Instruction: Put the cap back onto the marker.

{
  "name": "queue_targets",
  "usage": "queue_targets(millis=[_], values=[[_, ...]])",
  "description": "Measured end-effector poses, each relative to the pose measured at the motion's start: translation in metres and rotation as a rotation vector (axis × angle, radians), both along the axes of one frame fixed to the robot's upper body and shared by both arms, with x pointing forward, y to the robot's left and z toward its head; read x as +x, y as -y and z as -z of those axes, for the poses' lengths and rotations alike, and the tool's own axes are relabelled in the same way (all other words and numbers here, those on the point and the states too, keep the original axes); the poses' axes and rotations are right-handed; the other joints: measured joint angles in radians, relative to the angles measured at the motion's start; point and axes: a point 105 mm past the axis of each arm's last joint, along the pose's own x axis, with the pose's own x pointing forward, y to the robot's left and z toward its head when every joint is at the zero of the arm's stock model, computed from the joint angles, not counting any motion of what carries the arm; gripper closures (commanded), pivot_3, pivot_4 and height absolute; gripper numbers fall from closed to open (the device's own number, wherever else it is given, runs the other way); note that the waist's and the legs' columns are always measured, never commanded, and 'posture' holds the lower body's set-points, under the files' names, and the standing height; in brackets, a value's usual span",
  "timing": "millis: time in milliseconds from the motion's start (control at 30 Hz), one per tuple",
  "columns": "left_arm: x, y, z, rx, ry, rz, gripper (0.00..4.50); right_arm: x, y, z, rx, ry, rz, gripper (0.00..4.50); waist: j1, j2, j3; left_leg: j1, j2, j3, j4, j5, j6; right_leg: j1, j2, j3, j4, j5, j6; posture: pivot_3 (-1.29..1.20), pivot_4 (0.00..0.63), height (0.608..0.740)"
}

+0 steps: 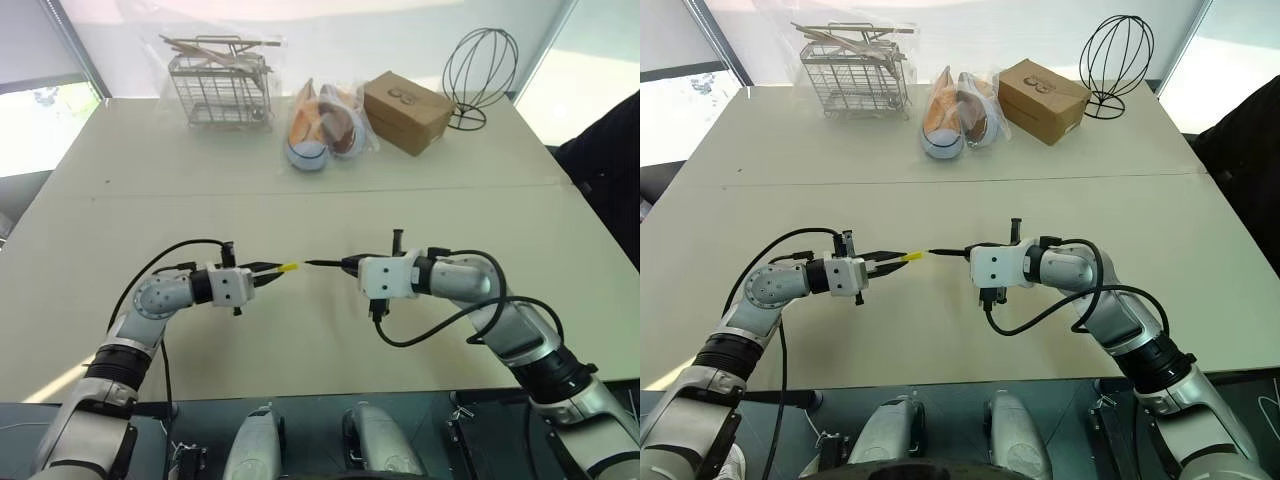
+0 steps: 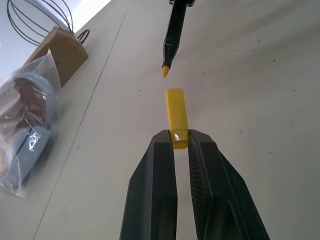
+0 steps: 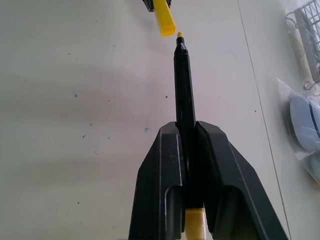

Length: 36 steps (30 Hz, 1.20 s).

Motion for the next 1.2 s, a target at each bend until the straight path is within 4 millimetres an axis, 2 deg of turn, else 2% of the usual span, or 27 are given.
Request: queue_targets(millis=[667,1200], values=[[0.004,0.006,-0.006,-0.017,0.022,0.010,4.46,0.001,0.000,0.002,-0.003,-0.001,-0.001,4.50,0.000,0.000,0.000,0.000,0.000,0.000,0.001,0.000,0.000,0.000,0.000,0.000,0.000,0.000,0.000,0.00,0.150,0.740],[0.005,0.019,-0.009,0.002,0.046,0.079,4.46,0.001,-0.002,-0.001,-0.026,0.046,-0.047,4.50,0.000,0.000,0.000,0.000,0.000,0.000,0.001,0.000,0.000,0.001,0.001,0.000,0.000,0.000,0.000,0.00,0.150,0.740]])
